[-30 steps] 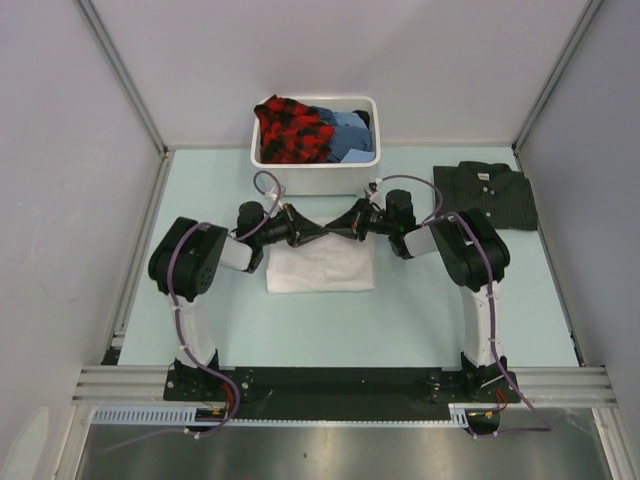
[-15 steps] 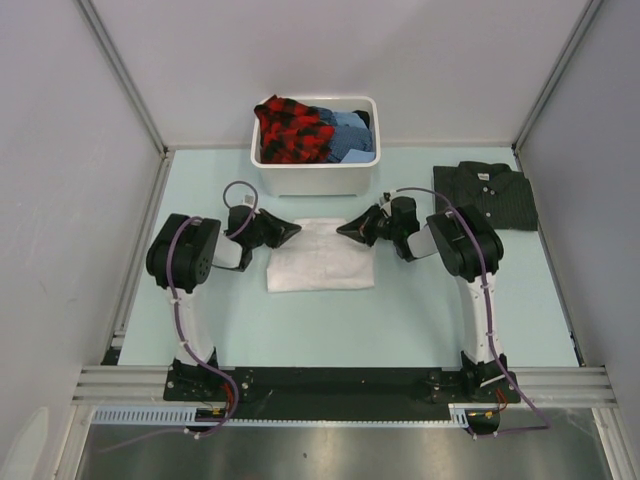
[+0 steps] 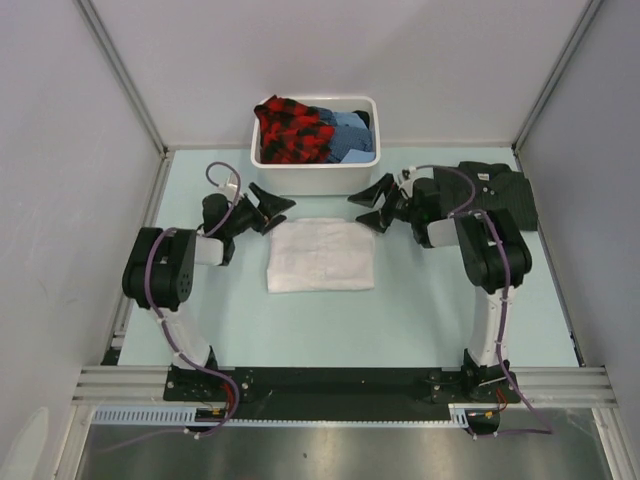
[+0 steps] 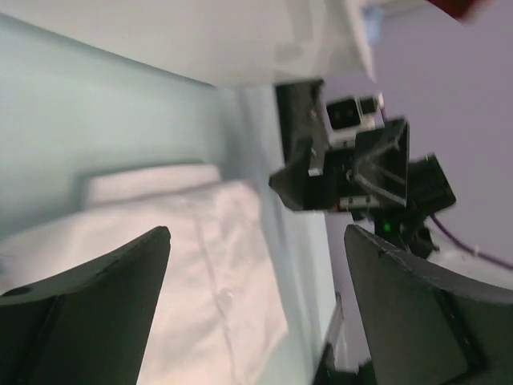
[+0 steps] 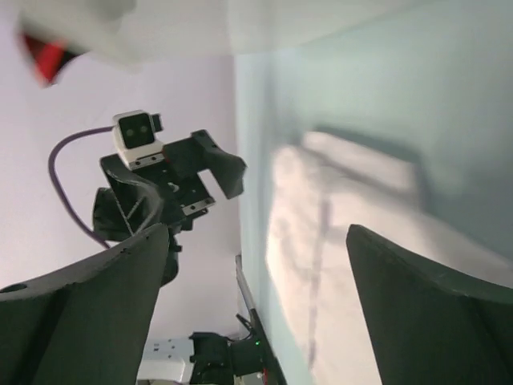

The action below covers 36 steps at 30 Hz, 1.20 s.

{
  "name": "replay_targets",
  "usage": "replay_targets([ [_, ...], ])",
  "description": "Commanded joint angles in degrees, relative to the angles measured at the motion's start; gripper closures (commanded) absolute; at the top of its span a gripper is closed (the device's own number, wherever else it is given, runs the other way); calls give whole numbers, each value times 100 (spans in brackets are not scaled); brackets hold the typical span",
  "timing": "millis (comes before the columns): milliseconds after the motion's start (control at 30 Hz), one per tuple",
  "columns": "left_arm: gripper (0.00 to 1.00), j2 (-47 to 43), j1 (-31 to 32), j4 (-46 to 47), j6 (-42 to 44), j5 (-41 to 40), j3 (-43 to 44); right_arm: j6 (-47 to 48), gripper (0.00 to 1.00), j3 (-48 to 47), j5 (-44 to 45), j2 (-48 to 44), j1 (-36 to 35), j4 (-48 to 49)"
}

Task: Fold and stack the long sleeve shirts
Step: Fold the shirt

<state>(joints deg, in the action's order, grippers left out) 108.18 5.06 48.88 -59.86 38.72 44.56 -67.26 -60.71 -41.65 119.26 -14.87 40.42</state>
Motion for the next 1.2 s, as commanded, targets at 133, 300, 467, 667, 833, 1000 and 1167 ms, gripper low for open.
replay_targets([
  [133, 3, -501, 986, 1016, -517, 427, -764, -445, 0, 104, 51, -203, -797, 860],
  [300, 4, 552, 1085, 1422, -817, -127, -501, -62, 0, -20, 113, 615, -763, 916],
  [467, 4, 837, 480, 931, -301, -23, -456, 916, 0, -55, -255, 853, -202, 204],
  [667, 1, -924, 13, -289, 1095, 1601, -912, 1023, 0, 128, -985, -542, -111, -806],
  [833, 2, -2537, 399, -1721, 1503, 2271, -1624, 847, 0, 813, -1284, -1904, -831, -1063],
  [1000, 5, -2532, 593, -1875, 1565, 2026, -2240, 725, 0, 1359, -1450, -1645, -1141, -872],
  [1167, 7, -1204, 426, -1689, 1573, 1648, -2161, 1047, 0, 1474, -1724, -607, -983, -1271],
])
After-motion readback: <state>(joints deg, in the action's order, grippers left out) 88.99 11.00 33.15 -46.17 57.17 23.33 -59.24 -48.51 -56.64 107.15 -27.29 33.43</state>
